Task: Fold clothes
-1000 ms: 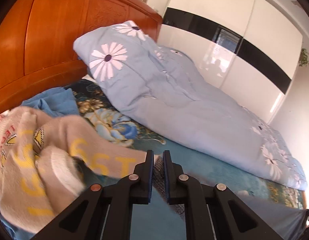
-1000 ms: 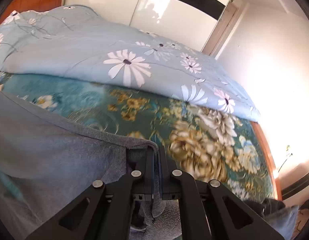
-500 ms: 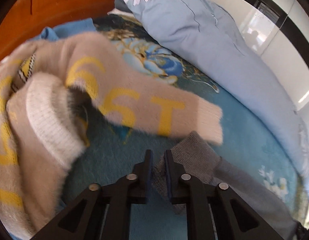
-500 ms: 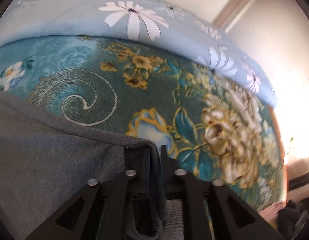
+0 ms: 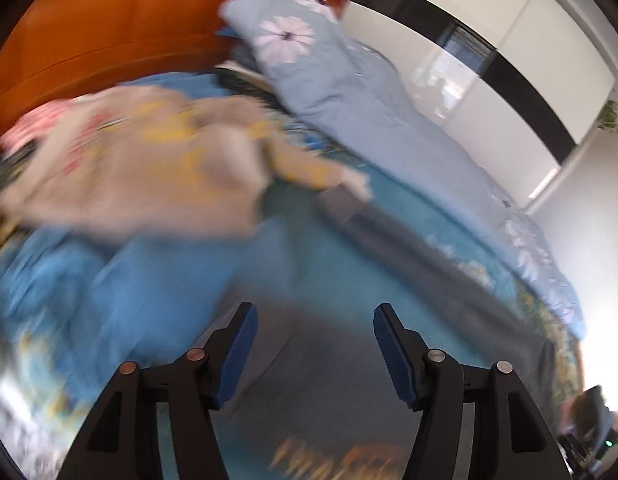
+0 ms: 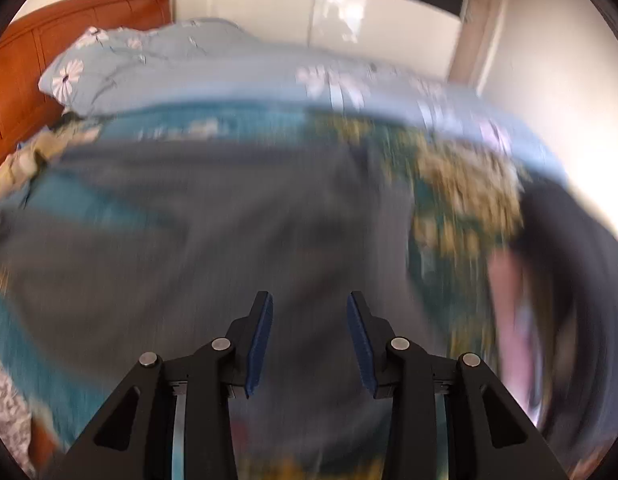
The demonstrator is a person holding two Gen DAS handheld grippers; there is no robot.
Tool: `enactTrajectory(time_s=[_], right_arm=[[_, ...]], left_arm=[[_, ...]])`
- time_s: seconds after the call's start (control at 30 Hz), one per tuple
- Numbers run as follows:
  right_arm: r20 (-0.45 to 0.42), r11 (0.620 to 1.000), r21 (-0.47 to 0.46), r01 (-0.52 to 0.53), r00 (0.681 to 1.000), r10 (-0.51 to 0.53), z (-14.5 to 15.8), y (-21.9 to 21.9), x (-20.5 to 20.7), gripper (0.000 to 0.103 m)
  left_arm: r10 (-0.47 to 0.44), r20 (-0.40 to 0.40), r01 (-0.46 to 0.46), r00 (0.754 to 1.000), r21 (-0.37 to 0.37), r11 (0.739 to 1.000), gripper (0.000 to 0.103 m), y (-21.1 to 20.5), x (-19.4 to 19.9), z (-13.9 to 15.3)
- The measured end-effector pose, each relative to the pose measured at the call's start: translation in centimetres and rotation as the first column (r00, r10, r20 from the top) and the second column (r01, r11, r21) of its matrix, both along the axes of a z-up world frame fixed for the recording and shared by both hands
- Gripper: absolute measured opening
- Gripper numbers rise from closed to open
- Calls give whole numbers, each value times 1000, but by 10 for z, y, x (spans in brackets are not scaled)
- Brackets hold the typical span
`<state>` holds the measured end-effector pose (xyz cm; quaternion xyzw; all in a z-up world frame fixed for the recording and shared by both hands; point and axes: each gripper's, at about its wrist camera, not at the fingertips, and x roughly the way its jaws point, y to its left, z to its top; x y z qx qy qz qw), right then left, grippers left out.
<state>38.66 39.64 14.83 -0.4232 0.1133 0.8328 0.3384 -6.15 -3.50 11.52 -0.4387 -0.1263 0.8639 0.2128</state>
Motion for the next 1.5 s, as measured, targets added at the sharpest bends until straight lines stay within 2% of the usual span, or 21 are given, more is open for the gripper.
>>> enactTrajectory(time_s=[0.07,0.17,0.23,0.3,0.4,0.5,0.6,0.63,0.67,0.7,0.73,0.8,0.87,0.93,1.03,1.1,1.17,1.27,1.37,1.43,1.5], right_arm=[[2,997,-50,52,999,-52,-18,-16,31,40],[-137,960,-243,136,975,-173,-37,-6,62,40],[-214,913,-372,171,941,-263,-50,1,81,40],[-290,872,-451,190,892,-345,-56,13,88,43],[-395,833,-539,128,835,-384,-59,25,83,43],[-457,774,-628,83,766,-453,-65,36,77,43],[-462,726,-683,80,723,-514,-70,46,74,43],[-460,725,-683,87,720,-520,-70,46,74,36],[-458,724,-684,94,717,-526,-69,46,73,17],[-459,721,-687,91,714,-528,-69,46,74,8],[-461,718,-690,88,711,-531,-69,47,74,8],[-494,702,-711,51,674,-549,-68,50,80,7],[-525,702,-712,28,642,-558,-61,51,91,6],[-574,727,-686,-5,618,-537,-46,46,100,6],[-632,796,-605,-25,623,-460,-18,41,96,6],[-654,818,-574,-34,620,-433,-5,44,86,6],[-676,834,-549,-45,611,-412,7,49,75,6],[-704,865,-501,-28,595,-388,29,64,54,6],[-723,888,-461,-5,582,-372,49,80,29,6],[-713,906,-422,30,606,-352,59,93,9,6],[-699,916,-397,63,626,-346,61,116,-10,6]], left_arm=[[62,-9,-62,998,1,998,65,-28,30,-15],[127,56,-133,990,117,984,65,-56,50,-43],[138,118,-156,983,160,975,65,-60,51,-56],[141,142,-165,980,177,970,65,-58,49,-61],[128,181,-166,975,215,962,65,-47,39,-69],[102,241,-171,965,288,942,65,-39,29,-80],[103,266,-190,959,325,926,63,-32,19,-88],[108,264,-193,958,319,928,54,-30,16,-89],[113,263,-196,958,313,929,21,-28,14,-89],[117,266,-200,957,309,930,2,-26,12,-90],[121,275,-207,954,309,928,5,-26,11,-90],[115,276,-210,954,347,914,4,-30,14,-86],[91,242,-183,966,392,902,4,-37,21,-71],[58,206,-144,977,428,892,4,-39,26,-53],[31,190,-120,981,478,870,4,-35,21,-30],[19,230,-143,973,538,830,4,-29,6,-23],[27,255,-169,967,556,814,4,-16,-17,-13],[80,254,-206,964,523,827,4,6,-51,7],[126,301,-258,945,453,853,4,40,-91,16],[143,323,-270,935,392,880,4,67,-114,15],[153,317,-258,936,319,912,5,100,-140,14]])
